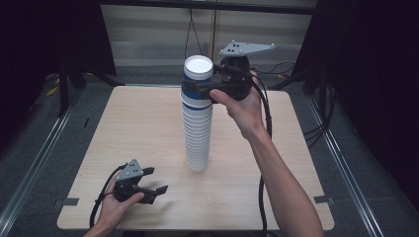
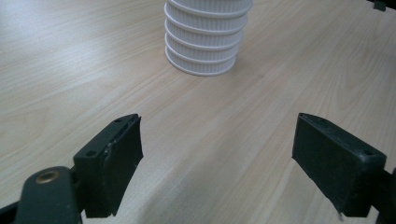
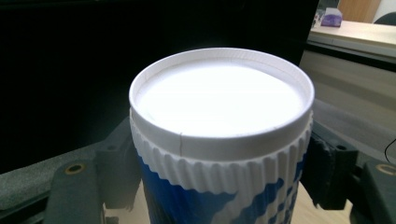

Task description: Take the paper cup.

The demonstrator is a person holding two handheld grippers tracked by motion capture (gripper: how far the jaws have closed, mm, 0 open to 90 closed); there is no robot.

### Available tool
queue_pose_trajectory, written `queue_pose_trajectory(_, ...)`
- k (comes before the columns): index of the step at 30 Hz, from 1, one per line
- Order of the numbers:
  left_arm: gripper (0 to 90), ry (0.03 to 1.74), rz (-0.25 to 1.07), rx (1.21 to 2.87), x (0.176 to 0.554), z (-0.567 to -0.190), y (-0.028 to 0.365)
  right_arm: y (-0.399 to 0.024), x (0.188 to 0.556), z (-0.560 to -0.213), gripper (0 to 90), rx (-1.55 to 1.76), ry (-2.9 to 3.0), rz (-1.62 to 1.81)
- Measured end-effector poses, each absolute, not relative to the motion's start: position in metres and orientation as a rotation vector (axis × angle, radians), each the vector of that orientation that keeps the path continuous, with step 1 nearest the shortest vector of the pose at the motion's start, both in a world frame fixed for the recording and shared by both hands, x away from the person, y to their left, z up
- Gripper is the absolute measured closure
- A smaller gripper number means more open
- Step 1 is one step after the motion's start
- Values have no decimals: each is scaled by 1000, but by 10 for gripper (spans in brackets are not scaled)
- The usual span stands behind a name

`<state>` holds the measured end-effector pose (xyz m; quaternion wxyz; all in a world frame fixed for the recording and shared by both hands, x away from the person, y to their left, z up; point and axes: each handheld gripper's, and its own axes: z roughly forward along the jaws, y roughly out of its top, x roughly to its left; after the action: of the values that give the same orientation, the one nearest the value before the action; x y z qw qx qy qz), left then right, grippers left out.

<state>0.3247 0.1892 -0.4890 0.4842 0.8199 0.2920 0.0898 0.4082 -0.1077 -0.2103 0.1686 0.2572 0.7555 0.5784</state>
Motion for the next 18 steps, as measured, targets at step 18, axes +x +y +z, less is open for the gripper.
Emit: queue_pose_trajectory(18,159,716,226,2010,325,-490,188,-113,404,-200,263,731,2019,1796)
